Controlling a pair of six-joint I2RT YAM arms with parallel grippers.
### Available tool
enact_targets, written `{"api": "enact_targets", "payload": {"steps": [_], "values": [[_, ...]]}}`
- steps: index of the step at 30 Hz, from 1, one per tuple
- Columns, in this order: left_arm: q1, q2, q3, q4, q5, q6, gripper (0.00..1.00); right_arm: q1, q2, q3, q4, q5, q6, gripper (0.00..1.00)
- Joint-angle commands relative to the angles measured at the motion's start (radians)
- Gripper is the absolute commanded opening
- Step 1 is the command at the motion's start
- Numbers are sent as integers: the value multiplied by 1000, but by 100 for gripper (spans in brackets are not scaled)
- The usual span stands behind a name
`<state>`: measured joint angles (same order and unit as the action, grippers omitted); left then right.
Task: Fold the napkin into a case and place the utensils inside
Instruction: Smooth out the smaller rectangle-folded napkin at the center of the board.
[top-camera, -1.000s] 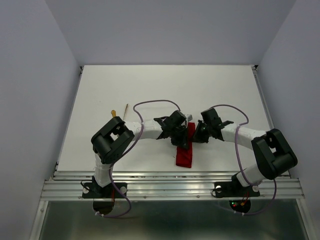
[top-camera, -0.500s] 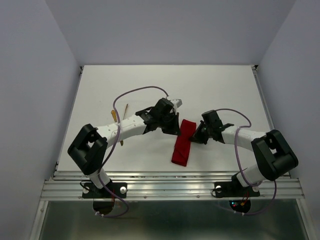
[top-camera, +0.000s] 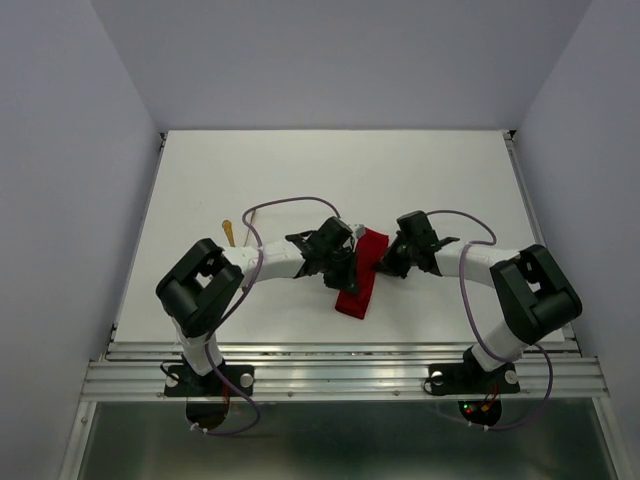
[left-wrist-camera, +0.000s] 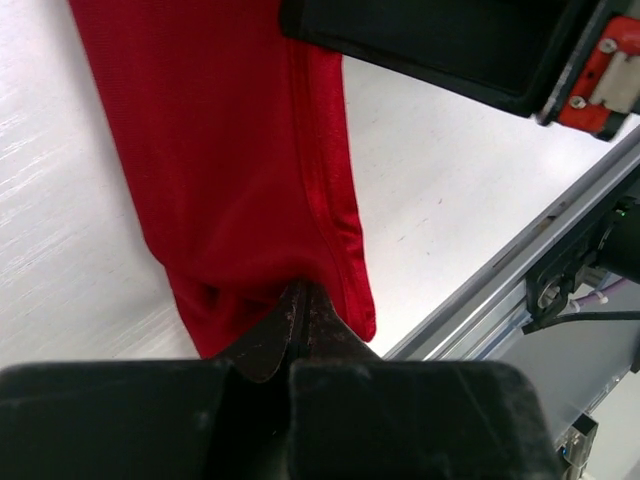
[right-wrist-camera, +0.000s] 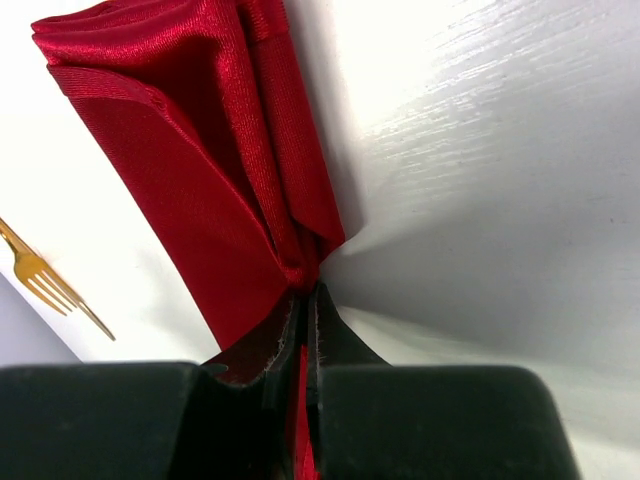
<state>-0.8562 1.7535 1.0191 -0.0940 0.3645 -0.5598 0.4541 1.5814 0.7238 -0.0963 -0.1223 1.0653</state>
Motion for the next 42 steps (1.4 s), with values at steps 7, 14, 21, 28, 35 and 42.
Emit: {"api": "enact_targets", "payload": {"steps": [7,14,21,28,35,42], "values": [[-14,90,-5,74,28,6,0,11,20,31,23,39,45,1],[-14,78,-4,67,28,9,0,11,6,26,20,44,51,1],[-9,-133,51,-78,-70,44,0,11,-6,6,32,50,79,1],[85,-204,121,-191,-173,75,0,20,-53,-115,136,32,229,1],[123,-178,209,-220,-228,81,5,86,-67,-109,138,55,230,8],[123,-112,278,-286,-259,64,28,107,-159,-34,-50,162,82,51]]}}
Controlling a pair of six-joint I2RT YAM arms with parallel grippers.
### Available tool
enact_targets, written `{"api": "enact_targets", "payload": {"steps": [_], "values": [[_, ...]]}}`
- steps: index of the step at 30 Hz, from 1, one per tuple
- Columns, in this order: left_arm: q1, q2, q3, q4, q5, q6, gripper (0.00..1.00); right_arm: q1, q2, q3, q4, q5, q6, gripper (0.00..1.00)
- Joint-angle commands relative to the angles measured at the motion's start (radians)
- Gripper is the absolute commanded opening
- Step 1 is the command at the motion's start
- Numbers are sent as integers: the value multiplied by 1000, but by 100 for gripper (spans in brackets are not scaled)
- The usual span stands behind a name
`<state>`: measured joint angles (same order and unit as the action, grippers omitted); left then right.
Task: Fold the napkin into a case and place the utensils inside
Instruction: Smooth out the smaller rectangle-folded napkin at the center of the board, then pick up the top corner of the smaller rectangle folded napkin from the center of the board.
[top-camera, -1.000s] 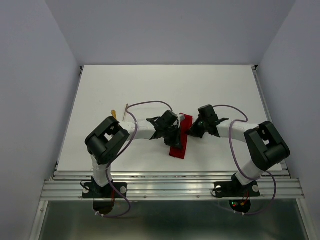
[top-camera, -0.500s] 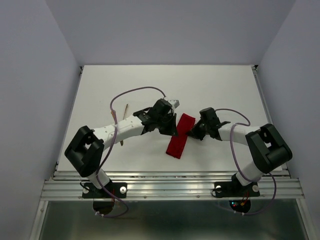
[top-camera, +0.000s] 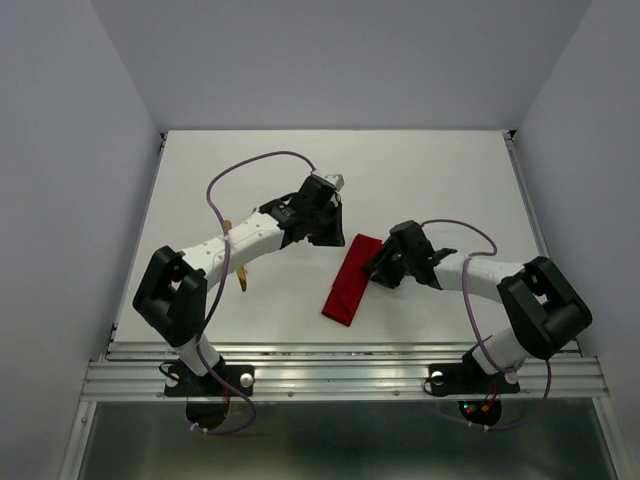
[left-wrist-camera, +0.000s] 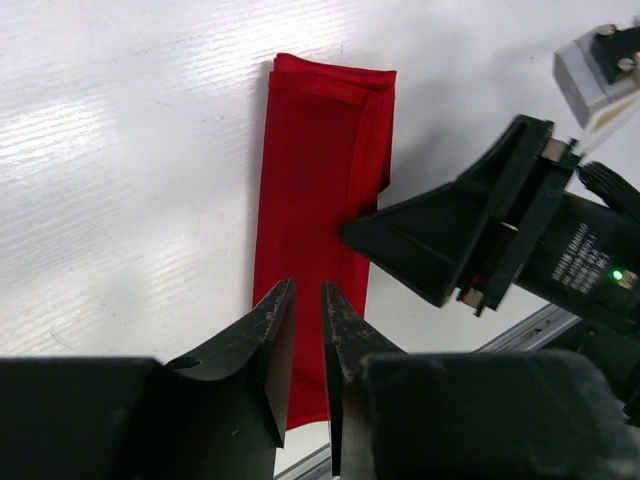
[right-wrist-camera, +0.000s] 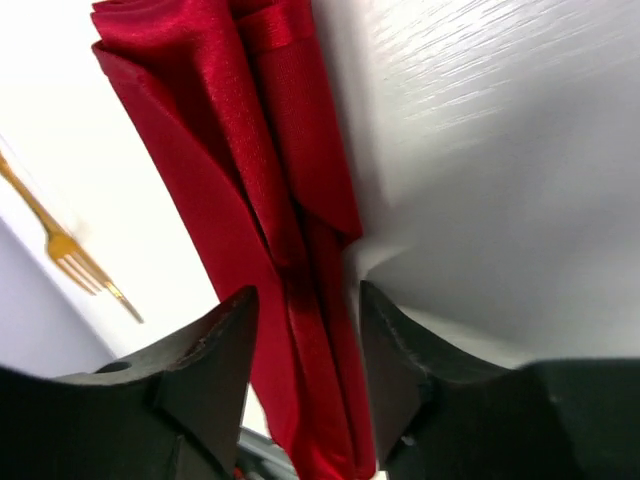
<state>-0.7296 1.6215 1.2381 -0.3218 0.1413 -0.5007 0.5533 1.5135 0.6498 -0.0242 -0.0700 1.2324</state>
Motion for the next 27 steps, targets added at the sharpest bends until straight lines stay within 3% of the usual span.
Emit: {"api": "enact_targets", "payload": {"steps": [1,3,8,14,22,27], "values": [[-4,31,64,-63,-37,4,32,8,-117,42,-144,134,-126,56],[-5,38,75,-71,-51,-4,34,-1,-197,40,-193,196,-169,63],[-25,73,121,-74,-63,-15,34,-75,-297,59,-278,248,-298,65],[-105,236,297,-135,-140,-19,36,-207,-265,103,-293,179,-389,49],[-192,403,521,-224,-284,-18,66,-329,-231,131,-298,118,-430,48],[-220,509,621,-283,-351,-12,67,-361,-239,123,-310,104,-450,49]]}}
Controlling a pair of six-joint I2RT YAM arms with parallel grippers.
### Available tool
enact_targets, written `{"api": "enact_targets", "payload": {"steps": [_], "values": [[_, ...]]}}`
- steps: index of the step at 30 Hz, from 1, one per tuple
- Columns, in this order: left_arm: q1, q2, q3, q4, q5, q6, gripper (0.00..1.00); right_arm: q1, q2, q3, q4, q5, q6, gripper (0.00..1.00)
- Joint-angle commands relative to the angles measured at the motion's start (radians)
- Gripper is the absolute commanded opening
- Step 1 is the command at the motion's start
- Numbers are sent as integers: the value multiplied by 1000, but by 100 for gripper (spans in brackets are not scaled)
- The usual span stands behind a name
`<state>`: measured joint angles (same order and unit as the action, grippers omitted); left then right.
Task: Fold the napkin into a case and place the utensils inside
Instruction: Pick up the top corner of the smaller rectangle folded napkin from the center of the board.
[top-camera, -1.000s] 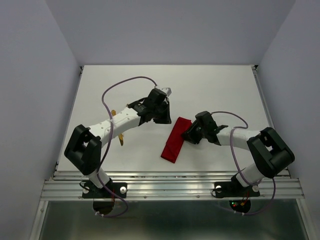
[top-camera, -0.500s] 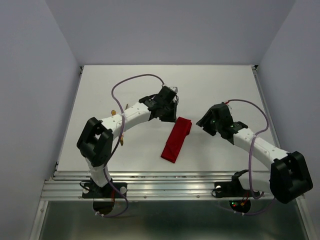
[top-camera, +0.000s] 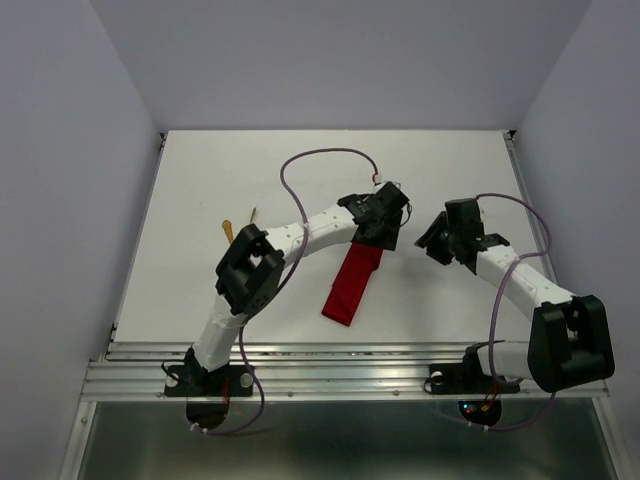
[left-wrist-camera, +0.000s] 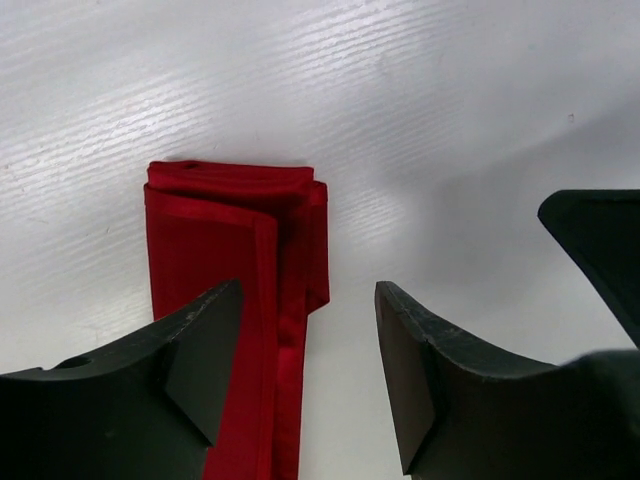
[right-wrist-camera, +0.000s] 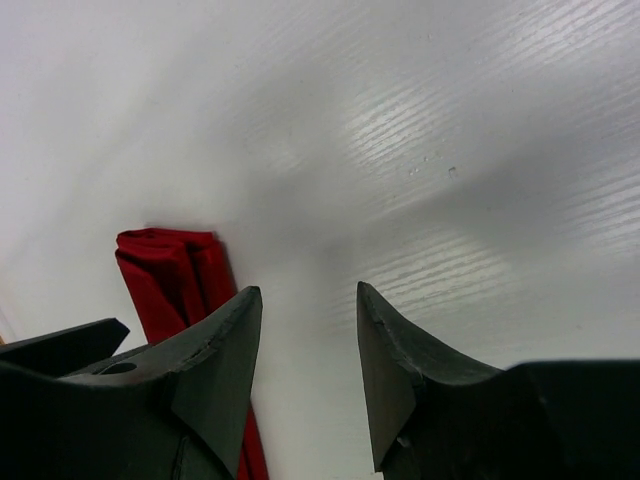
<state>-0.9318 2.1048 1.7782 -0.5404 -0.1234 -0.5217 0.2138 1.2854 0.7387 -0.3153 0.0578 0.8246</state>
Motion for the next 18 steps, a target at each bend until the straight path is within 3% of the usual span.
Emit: {"api": "enact_targets", "payload": {"steps": [1,6,18], "values": [[-21,33,85,-58,-96,8,65,-22,-12,31,-21,-27,-42,49],[-25,73,113,-59,-127,-8,55,-22,-27,24,-33,-29,-44,49],[-32,126,133,-66,-148,-1,49,-31,-37,19,-39,-32,-35,49]]}}
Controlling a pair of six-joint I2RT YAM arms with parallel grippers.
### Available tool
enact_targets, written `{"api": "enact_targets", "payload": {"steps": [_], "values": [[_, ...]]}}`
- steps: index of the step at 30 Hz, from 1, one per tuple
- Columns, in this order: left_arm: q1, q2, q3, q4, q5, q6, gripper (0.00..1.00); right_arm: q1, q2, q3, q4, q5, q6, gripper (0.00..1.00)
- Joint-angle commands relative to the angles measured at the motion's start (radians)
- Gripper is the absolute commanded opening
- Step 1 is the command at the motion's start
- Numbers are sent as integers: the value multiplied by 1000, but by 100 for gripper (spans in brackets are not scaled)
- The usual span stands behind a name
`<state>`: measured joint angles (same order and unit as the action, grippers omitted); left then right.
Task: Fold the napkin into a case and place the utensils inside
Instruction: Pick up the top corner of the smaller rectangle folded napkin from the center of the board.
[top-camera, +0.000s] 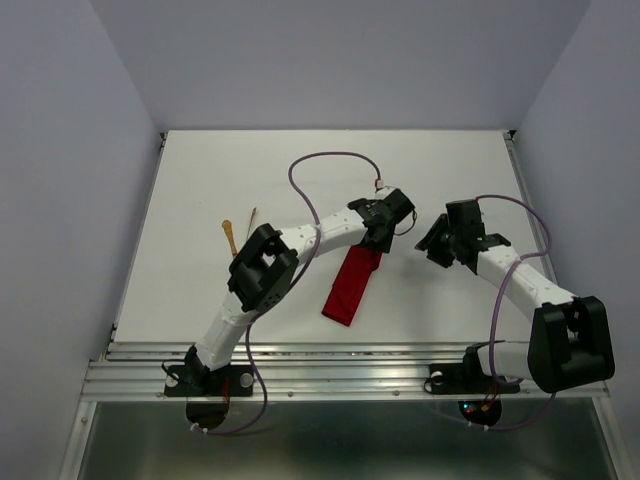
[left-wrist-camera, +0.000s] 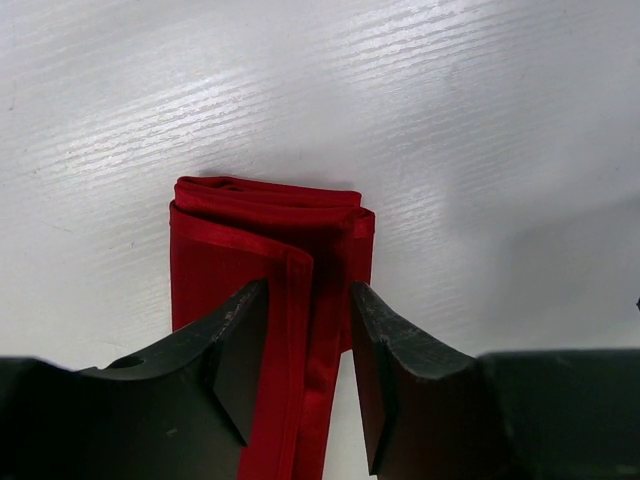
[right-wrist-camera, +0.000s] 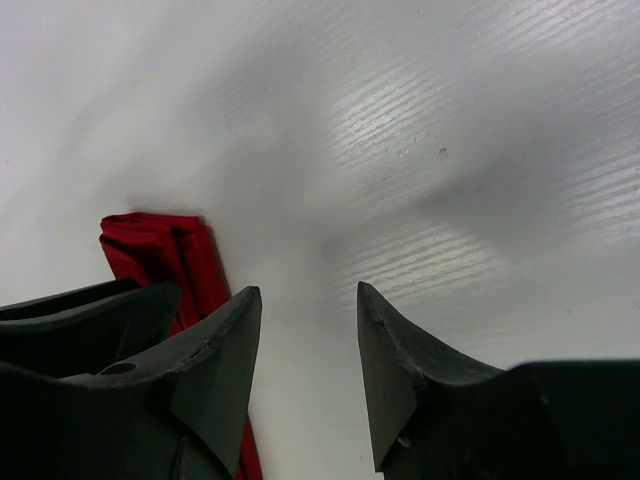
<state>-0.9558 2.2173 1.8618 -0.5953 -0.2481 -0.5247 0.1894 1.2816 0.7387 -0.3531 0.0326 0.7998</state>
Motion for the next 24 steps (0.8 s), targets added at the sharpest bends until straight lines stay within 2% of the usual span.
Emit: {"api": "enact_targets", "payload": {"steps": [1,9,16,24], "values": [[-8,16,53,-9,-20,3,49,-7,-34,21,-3,-7,-10,49],[-8,42,65,3,0,12,47,-7,-36,22,-12,-3,-14,49],[-8,47,60,-1,-2,12,28,-7,-36,22,-15,-3,-11,49],[-8,39,60,0,26,29,0,-7,-30,30,-15,-23,-54,49]]}}
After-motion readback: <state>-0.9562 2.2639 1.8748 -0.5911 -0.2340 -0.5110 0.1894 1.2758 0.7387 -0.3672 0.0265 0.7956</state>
